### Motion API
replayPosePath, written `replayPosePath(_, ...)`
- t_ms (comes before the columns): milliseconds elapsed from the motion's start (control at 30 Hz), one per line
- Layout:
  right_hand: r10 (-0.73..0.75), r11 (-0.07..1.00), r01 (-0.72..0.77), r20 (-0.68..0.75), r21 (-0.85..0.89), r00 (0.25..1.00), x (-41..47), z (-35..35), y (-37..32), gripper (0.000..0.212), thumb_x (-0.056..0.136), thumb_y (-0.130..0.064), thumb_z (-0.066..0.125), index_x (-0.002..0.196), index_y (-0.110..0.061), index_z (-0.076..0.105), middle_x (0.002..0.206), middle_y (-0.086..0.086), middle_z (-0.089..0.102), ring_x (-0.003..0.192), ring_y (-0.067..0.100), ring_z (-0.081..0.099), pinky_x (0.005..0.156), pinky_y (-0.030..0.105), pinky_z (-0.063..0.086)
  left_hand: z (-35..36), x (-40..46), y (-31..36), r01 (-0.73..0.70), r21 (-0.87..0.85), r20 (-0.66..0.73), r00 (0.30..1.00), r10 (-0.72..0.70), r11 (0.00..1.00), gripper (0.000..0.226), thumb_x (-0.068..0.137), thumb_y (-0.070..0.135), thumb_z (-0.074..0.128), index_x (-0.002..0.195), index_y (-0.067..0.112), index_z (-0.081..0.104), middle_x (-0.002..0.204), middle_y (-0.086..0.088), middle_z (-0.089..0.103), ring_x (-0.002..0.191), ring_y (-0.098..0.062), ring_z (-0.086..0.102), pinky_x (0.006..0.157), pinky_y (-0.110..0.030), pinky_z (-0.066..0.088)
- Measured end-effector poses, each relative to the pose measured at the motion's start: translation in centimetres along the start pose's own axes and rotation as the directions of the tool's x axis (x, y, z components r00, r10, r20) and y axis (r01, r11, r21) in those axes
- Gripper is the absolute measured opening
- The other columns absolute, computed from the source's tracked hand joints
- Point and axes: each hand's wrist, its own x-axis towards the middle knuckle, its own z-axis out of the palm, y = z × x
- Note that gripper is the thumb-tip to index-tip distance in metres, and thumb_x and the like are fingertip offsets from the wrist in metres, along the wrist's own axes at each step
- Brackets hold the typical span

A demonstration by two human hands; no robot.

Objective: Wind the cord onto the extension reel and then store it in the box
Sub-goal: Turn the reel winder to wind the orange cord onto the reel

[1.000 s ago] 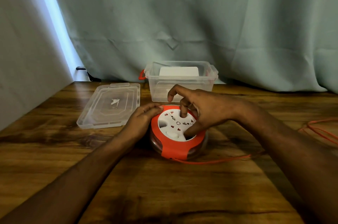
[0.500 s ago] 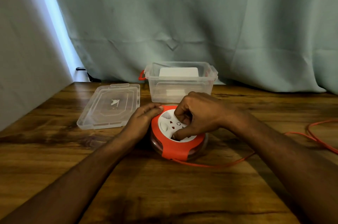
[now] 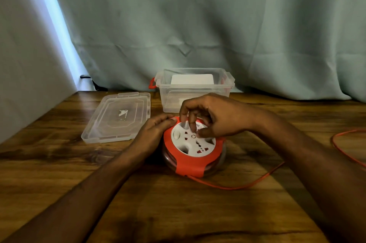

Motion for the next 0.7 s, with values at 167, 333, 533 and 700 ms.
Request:
replayPosePath(167,0.002,0.998,-0.008,0.104,0.061,0.995,-0.24,-0.59,1.03,0.071,0.077,-0.001,0.086,0.131,-0.031,0.052,0.120,-0.016,0.074,0.060,0.011,0.060,0.056,0.031,0.056,0.08,-0.02,-0.02,0.006,-0.008,-0.001,1.000,-0.006,1.000,0.020,0.104,0.022,0.056,0.111,0.021,0.075,0.103,-0.008,0.080,0.096,-0.028,0.077,0.083,-0.039,0.062)
replayPosePath(333,0.060,0.998,-0.062,0.152,0.007,0.987,-0.29,-0.61,0.98,0.082,0.076,-0.007,0.089,0.138,-0.041,0.046,0.124,-0.019,0.072,0.075,0.010,0.072,0.056,0.020,0.058,0.10,-0.19,0.16,0.011,-0.019,-0.001,1.000,-0.011,1.000,0.021,0.104,0.022,0.056,0.113,0.022,0.074,0.104,-0.006,0.080,0.095,-0.025,0.078,0.079,-0.034,0.062)
replayPosePath(533,0.090,0.995,-0.093,0.140,0.020,0.986,-0.23,-0.39,0.89,0.085,0.075,-0.011,0.091,0.128,-0.041,0.032,0.126,-0.016,0.071,0.079,-0.012,0.065,0.056,0.008,0.050,0.04,-0.32,0.33,0.030,-0.019,0.001,1.000,-0.030,0.999,0.023,0.104,0.023,0.056,0.117,0.018,0.074,0.105,-0.008,0.080,0.096,-0.026,0.077,0.084,-0.039,0.061)
replayPosePath(700,0.092,0.996,-0.092,0.109,-0.001,0.990,-0.27,0.11,0.80,0.087,0.072,-0.011,0.093,0.121,-0.040,0.027,0.123,-0.013,0.069,0.079,-0.028,0.054,0.056,0.002,0.045,-0.06,-0.41,0.40,0.025,-0.039,0.000,1.000,-0.025,0.999,0.019,0.103,0.021,0.057,0.105,0.019,0.076,0.097,-0.007,0.081,0.085,-0.021,0.078,0.065,-0.024,0.061)
